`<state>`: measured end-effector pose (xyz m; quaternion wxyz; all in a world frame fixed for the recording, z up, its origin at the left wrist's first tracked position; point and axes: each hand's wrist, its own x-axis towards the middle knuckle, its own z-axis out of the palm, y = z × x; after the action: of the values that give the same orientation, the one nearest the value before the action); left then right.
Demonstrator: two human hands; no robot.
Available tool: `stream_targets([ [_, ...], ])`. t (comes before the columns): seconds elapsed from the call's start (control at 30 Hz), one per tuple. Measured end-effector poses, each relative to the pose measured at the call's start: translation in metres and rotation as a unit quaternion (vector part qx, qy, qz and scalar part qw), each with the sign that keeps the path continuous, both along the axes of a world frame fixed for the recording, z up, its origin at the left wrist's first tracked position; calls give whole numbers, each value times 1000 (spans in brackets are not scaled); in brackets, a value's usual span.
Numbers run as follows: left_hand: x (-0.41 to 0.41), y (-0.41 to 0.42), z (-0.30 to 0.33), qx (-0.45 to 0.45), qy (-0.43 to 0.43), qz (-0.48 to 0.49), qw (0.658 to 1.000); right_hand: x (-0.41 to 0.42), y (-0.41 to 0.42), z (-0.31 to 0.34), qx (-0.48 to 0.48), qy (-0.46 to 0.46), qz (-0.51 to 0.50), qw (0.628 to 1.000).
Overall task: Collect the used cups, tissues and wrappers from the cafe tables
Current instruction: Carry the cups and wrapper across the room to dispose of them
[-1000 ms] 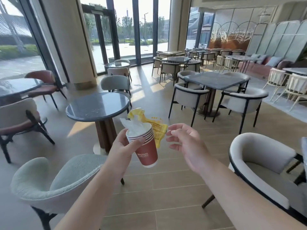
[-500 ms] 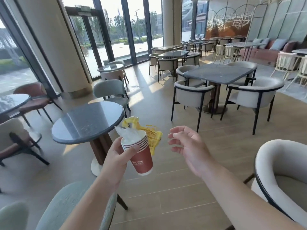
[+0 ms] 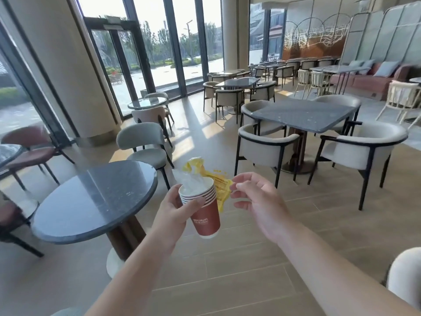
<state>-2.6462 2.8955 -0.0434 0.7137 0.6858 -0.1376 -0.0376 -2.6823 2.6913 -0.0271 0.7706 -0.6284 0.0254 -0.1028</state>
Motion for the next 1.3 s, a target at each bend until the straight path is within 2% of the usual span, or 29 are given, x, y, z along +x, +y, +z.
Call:
stream_targets([
  [0.23,118,-6,0,-8,-10,-10,1000,114,2,-7,5,10,-6,1000],
  [0.43,260,-4,-2,-32,-16,-27,999,246,8,-8,30,0,-27,999],
  [0.7,447,6,39,-33,-33,-44,998,420,21,27,38,-39,-50,997],
  [0.93,554,-1,67,-20,-58,-57,996,524,17,48,52,-68,-63,994],
  [1.3,712,-60,49,-24,-52,-26,998,691,-38,35,90,-82,-48,991],
])
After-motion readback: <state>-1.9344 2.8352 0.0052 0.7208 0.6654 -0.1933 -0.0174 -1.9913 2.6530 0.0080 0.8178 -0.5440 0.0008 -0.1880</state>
